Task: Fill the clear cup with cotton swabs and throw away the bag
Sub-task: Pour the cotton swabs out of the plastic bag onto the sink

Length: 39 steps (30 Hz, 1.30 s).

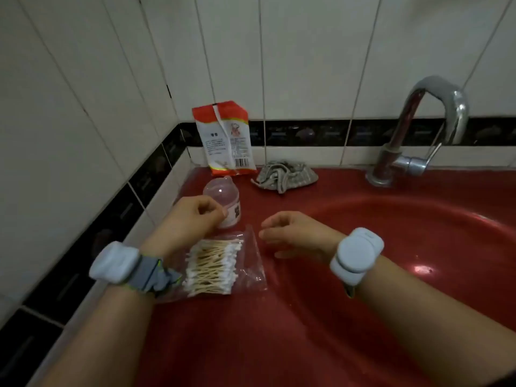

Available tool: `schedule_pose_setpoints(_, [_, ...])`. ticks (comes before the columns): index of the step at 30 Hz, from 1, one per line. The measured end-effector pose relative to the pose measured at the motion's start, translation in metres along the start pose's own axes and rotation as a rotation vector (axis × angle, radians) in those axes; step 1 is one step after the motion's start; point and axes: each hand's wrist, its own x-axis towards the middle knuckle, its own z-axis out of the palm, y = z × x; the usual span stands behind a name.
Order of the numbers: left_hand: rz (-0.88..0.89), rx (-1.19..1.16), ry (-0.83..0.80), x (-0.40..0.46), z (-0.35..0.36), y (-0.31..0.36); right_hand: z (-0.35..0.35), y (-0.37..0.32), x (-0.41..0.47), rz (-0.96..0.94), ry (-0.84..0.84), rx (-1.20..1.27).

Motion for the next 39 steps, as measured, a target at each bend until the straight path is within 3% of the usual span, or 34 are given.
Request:
schedule_pose_setpoints(7, [0.069,0.147,0.009,-0.021,0.006,-0.039,0.027,0.017,-0.002,-0.031,0.044,-0.032])
schedule_pose_setpoints(11, [0.084,0.421,-0.161,-0.041,0.002,-0.048,0.041,0.019,-0.007,-0.048,0.123,-0.02])
schedule_pose_setpoints(15, [0.126,0.426,-0.267,-0.056,0.006,-0.05,0.049,0.017,-0.018,-0.03,0.202,-0.074])
schedule_pose_setpoints(29, [0.156,0.616,-0.177,-0.059,0.03,-0.05,0.064,0.025,-0.043,-0.019,0.284,-0.119])
schedule_pose_setpoints(39, [0.138,0.698,-0.128,-0.06,0.034,-0.048,0.071,0.031,-0.028,-0.088,0.299,0.063])
